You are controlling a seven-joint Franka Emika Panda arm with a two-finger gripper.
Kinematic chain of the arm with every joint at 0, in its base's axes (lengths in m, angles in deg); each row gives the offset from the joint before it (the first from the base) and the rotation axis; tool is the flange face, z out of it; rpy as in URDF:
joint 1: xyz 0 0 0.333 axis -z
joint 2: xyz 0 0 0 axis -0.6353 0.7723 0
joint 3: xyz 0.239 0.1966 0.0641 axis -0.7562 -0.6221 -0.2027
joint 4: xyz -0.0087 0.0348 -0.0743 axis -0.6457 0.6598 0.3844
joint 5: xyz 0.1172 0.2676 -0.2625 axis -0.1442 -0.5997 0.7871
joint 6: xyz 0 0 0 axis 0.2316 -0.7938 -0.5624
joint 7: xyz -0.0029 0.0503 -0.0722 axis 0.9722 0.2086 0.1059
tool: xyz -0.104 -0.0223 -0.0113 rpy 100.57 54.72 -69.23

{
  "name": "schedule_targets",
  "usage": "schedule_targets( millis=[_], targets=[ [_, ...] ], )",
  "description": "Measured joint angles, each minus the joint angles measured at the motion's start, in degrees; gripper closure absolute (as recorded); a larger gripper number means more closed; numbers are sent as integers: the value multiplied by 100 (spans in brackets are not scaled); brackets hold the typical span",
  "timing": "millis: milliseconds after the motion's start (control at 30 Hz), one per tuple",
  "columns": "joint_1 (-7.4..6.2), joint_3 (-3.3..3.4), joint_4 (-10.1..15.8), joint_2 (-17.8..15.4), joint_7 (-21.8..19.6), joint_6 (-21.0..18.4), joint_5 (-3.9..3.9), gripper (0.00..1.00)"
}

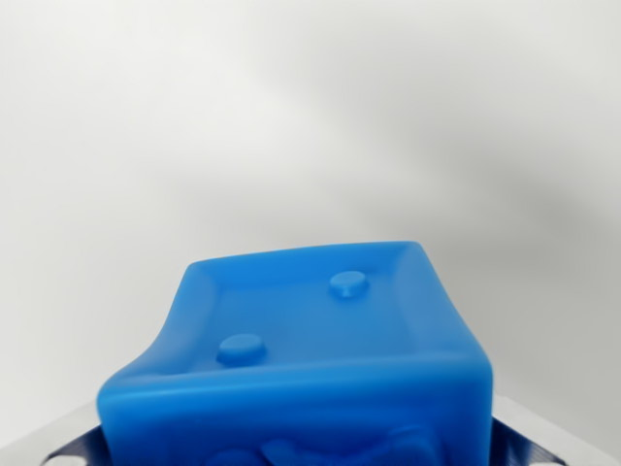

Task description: Stack cube

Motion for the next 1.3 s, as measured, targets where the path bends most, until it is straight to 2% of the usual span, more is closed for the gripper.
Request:
schedule_targets(
  millis=[1300],
  targets=[
    [477,367,-300,18,-6,-268,-69,100]
  ],
)
